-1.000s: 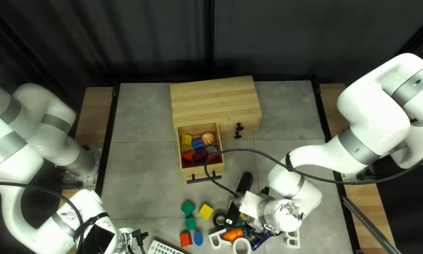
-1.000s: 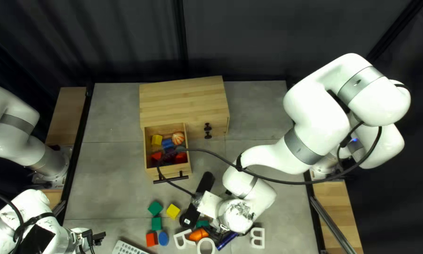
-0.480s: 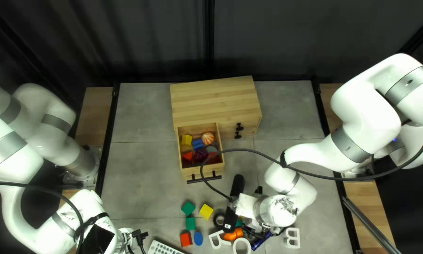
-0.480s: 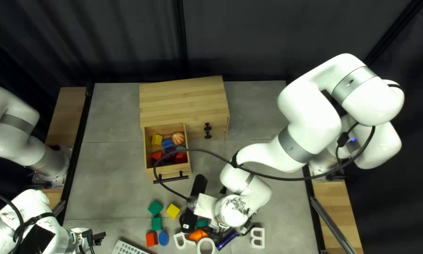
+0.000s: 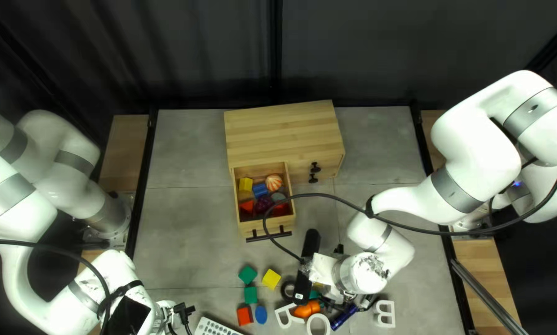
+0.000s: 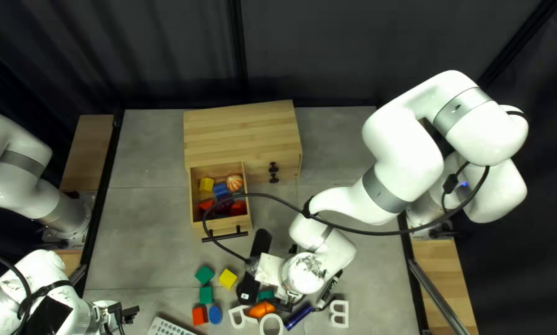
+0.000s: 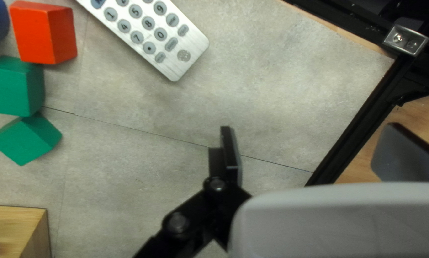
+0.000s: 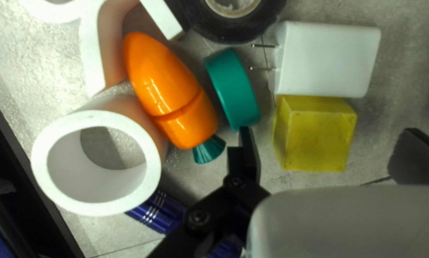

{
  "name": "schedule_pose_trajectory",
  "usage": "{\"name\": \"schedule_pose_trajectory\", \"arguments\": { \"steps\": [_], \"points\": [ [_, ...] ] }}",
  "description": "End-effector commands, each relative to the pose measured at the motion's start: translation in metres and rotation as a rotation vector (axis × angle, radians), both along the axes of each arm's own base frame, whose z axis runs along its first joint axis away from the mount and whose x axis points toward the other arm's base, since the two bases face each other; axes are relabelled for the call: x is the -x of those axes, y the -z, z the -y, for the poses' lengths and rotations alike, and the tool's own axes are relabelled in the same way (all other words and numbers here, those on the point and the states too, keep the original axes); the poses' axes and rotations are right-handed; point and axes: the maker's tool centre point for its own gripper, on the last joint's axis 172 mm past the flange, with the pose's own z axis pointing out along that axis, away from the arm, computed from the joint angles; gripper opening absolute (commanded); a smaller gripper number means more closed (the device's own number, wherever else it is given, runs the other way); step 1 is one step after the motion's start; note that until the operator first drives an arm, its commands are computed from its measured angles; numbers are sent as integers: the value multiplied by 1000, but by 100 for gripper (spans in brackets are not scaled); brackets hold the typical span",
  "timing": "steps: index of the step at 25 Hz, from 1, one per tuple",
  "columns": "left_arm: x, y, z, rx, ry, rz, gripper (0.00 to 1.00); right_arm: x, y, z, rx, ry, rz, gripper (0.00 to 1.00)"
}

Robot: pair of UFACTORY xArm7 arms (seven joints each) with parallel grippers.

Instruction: Open drawers and place objects into drawer and close

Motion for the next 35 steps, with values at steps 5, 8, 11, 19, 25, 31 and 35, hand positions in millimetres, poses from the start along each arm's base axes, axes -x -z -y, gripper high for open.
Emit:
{"name": "schedule_pose_trajectory", "arguments": {
  "steps": [5, 8, 11, 19, 25, 31, 35],
  "points": [
    [0, 0, 0, 0, 0, 0, 100, -1, -6, 2, 7, 4, 6, 3],
    [0, 0, 0, 0, 0, 0, 100, -1, -18, 0, 18, 5, 13, 3],
    [0, 0, 0, 0, 0, 0, 100, 0, -42, 1, 36, 11, 21, 3],
    [0, 0, 0, 0, 0, 0, 100, -17, -145, 35, 144, 66, 49, 4],
    [0, 0, 0, 0, 0, 0, 100, -61, -202, 97, 256, 117, 25, 4],
    [0, 0, 0, 0, 0, 0, 100, -103, -216, 163, 344, 133, 19, 5],
    [0, 0, 0, 0, 0, 0, 100, -126, -203, 188, 363, 125, 33, 9]
  ]
}}
